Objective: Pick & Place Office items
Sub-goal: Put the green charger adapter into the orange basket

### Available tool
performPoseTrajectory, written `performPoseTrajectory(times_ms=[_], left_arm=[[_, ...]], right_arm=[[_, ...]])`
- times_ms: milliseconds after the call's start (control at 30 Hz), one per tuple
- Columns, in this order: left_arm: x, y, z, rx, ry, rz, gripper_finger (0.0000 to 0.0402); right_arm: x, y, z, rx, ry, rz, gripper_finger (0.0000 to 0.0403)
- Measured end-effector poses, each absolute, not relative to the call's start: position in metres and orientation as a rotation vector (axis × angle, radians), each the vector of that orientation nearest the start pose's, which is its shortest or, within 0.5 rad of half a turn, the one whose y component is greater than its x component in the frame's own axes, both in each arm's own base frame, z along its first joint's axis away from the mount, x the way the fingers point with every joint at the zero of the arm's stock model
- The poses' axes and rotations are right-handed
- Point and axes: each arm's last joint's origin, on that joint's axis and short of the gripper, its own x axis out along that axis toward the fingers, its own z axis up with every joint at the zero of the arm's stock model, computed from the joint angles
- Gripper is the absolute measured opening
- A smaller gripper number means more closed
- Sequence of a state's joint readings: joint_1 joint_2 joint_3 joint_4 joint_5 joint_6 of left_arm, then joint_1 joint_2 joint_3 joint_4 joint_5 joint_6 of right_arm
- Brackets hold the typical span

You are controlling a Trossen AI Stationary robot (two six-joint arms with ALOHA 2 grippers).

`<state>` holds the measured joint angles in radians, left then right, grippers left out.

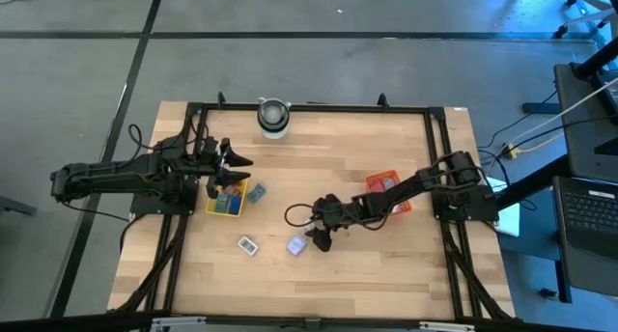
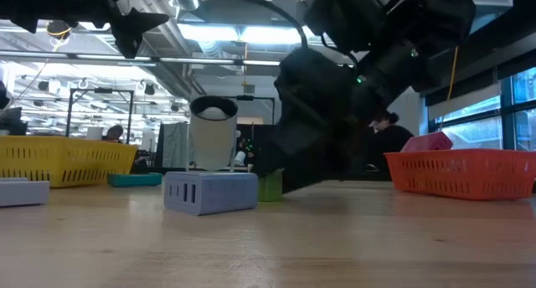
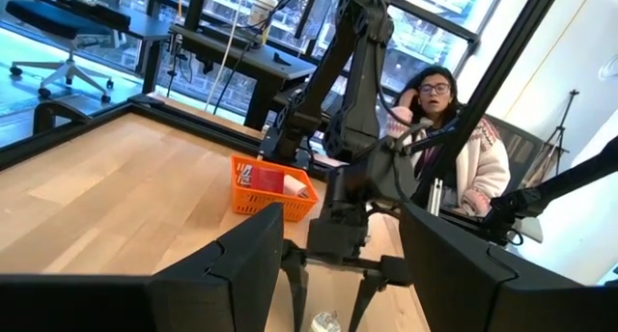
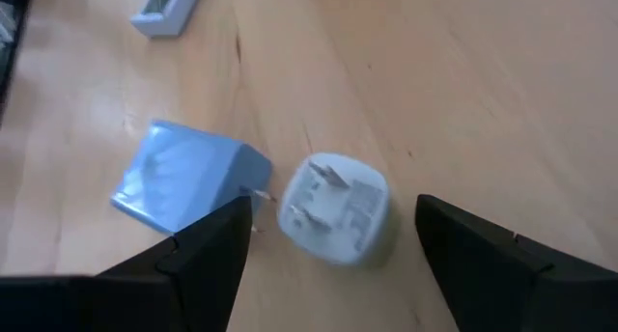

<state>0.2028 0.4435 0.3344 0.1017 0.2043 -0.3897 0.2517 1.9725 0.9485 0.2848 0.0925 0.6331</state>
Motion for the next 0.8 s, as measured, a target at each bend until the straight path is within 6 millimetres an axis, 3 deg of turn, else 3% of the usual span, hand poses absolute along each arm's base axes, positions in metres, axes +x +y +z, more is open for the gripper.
performPoseTrajectory(times_ms=[300,800], left_arm=[[0.1263,0.0200,0.2495,-0.390,0.003,-0.001,0.0203],[0.1263,0.0200,0.2495,-0.390,0.003,-0.001,0.0202]], right_arm=[[0.3646,0.0887,0.1022,0.473,0.728,-0.077,0.0275],[0.3654,0.0882,0.1033,0.476,0.715,-0.085,0.0143]])
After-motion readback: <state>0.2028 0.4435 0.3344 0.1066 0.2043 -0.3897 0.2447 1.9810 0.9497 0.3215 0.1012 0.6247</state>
